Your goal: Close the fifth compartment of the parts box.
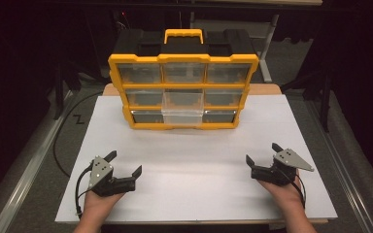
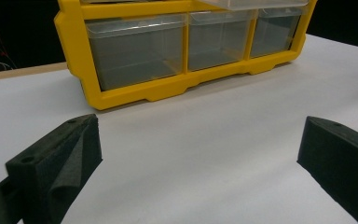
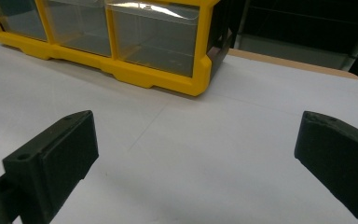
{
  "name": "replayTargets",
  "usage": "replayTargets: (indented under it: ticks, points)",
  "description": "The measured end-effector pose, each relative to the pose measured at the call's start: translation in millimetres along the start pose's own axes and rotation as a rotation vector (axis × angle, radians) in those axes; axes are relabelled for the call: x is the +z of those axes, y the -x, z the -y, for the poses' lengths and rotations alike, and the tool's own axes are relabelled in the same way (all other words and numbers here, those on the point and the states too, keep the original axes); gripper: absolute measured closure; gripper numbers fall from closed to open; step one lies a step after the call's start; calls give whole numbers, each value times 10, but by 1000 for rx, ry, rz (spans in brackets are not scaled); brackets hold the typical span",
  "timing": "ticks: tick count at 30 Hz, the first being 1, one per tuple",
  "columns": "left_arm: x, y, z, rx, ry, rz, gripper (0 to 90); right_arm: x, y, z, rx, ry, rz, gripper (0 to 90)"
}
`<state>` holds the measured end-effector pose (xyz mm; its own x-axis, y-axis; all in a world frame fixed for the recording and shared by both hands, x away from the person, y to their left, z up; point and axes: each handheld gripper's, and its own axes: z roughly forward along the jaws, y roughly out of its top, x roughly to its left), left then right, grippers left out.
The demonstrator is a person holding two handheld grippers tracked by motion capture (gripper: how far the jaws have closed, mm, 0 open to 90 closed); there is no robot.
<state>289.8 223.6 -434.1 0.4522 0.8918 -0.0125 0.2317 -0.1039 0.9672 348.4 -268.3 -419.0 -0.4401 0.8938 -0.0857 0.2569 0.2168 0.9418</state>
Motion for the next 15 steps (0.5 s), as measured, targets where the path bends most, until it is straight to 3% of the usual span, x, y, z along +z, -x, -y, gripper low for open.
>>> replayTargets:
  ticks: [8,15]
  points:
    - [13,8,6,3,-1,-2,3,135,-74,-23,-25,-22,-3,10]
    - [19,11,6,7,-6,1,3,242,-85,-77,-1,-10,-9,11]
